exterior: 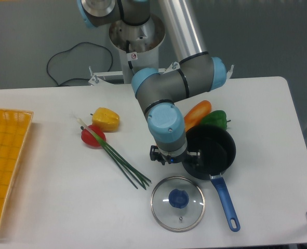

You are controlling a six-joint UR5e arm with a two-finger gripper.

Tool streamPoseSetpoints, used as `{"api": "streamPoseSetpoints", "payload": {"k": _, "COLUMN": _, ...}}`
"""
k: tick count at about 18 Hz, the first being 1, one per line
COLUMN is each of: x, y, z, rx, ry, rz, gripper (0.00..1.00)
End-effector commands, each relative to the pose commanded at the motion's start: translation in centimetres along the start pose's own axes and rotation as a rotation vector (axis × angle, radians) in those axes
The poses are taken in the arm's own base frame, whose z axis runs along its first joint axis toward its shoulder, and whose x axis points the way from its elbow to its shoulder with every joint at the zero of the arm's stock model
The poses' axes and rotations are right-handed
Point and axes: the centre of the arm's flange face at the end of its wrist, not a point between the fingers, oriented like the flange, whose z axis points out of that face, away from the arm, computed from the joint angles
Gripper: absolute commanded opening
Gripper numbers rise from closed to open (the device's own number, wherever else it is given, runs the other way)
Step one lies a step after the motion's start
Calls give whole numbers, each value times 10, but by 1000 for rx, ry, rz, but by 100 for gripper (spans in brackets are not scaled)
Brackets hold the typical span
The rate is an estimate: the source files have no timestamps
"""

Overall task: Pick up the green onion
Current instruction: 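Move the gripper over the green onion bunch and lower it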

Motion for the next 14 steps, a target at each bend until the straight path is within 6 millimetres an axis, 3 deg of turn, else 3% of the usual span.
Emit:
{"api": "streamPoseSetpoints", "payload": {"k": 5, "x": 52, "y": 1, "z": -15, "rx": 22, "ry": -1, "rz": -108, "gripper": 100}}
{"api": "streamPoseSetpoints", "payload": {"k": 8, "x": 101, "y": 6, "z": -13, "rx": 15, "ry": 4, "rz": -104, "gripper": 100}}
{"api": "streamPoseSetpoints", "payload": {"k": 14, "x": 128, "y": 20, "z": -4, "rx": -32, "ry": 33, "rz": -121, "gripper": 100}}
